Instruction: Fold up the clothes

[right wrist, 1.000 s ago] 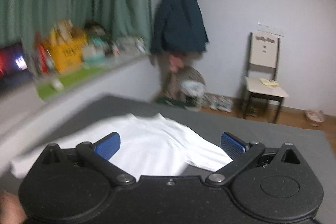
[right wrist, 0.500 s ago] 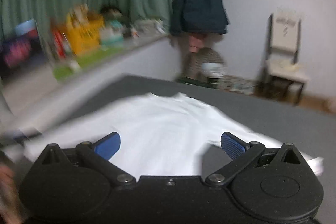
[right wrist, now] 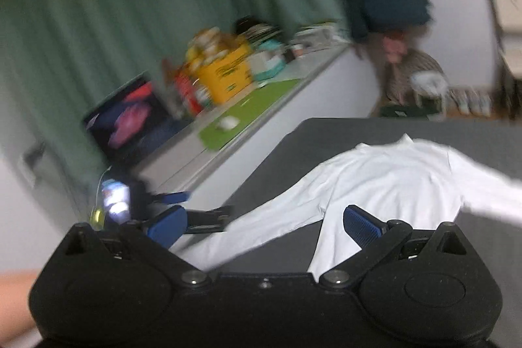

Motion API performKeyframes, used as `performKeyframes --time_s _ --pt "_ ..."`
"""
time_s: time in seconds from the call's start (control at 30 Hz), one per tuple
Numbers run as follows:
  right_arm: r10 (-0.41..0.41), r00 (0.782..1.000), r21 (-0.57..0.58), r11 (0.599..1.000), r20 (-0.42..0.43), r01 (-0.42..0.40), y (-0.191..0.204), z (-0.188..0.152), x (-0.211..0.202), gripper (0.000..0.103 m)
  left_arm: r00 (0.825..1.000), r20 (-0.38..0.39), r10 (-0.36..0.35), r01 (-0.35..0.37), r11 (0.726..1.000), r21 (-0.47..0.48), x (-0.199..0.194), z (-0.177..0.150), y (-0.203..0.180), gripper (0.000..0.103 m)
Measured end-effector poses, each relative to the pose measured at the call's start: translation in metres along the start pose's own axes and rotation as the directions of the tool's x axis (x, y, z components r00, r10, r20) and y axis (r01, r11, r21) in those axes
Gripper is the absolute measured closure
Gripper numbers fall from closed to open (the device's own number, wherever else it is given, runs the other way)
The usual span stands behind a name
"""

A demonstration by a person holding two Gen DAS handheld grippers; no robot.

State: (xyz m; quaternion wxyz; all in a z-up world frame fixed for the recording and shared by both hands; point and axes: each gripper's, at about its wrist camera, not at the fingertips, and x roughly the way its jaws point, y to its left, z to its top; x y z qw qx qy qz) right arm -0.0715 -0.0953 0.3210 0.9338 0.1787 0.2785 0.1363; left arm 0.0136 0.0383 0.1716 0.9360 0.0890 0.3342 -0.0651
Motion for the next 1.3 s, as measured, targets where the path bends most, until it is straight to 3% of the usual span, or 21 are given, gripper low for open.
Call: performKeyframes --time_s 0.07,0.2,0.3,0.43,0.6,0.77,0.93,1.03,1.17,1.23,1.3 --pt "0.016 0.999 -0.063 0.998 -0.028 -0.018 0.016 0.015 -0.009 0.000 0.997 -0.019 -0.072 0.070 0.993 -0.092 0.008 -0.017 -0.006 0.001" --pt "0.043 0.995 -0.187 0.981 -0.087 -0.059 0.047 0.046 -0.027 0.000 0.988 -0.043 -0.146 0.132 0.964 -0.232 0.035 -0.057 -0.015 0.001" --pt "0.053 0.988 -0.174 0.982 -0.147 -0.078 0.056 0.052 -0.031 0.000 0.985 -0.110 -0.132 0.104 0.966 -0.236 0.049 -0.073 -0.020 0.001" --pt "0.083 0.984 -0.176 0.978 -0.157 -0.110 0.064 0.039 -0.041 0.000 0.983 -0.100 -0.153 0.131 0.971 -0.201 0.036 -0.091 -0.021 0.001" --pt "0.120 0.978 -0.177 0.973 -0.170 -0.150 0.073 0.024 -0.055 0.000 0.986 -0.049 -0.160 0.149 0.972 -0.182 0.026 -0.082 -0.017 0.001" --pt "0.141 0.984 -0.161 0.974 -0.110 -0.157 0.081 0.022 -0.080 0.000 0.979 -0.043 -0.201 0.188 0.959 -0.210 0.023 -0.089 -0.017 0.001" --pt "0.148 0.988 -0.163 0.974 -0.050 -0.154 0.088 0.021 -0.092 0.000 0.970 -0.036 -0.239 0.231 0.961 -0.154 0.021 -0.098 -0.025 0.001" --pt "0.108 0.990 -0.153 0.981 -0.091 -0.122 0.077 0.010 -0.066 0.000 0.963 -0.017 -0.269 0.265 0.956 -0.128 0.018 -0.098 -0.029 0.001" --pt "0.038 0.993 -0.081 0.996 -0.115 -0.047 0.011 -0.032 -0.013 0.000 0.956 -0.007 -0.293 0.292 0.953 -0.076 0.012 -0.101 -0.039 0.001" --pt "-0.056 0.995 -0.069 0.996 -0.084 0.050 -0.034 -0.064 0.014 0.000 0.953 -0.001 -0.303 0.303 0.951 -0.055 0.008 -0.105 -0.044 0.001" --pt "-0.226 0.972 -0.099 0.971 -0.065 0.219 -0.068 -0.095 0.040 0.000 0.948 -0.003 -0.319 0.319 0.948 -0.011 0.010 -0.111 -0.049 0.001"
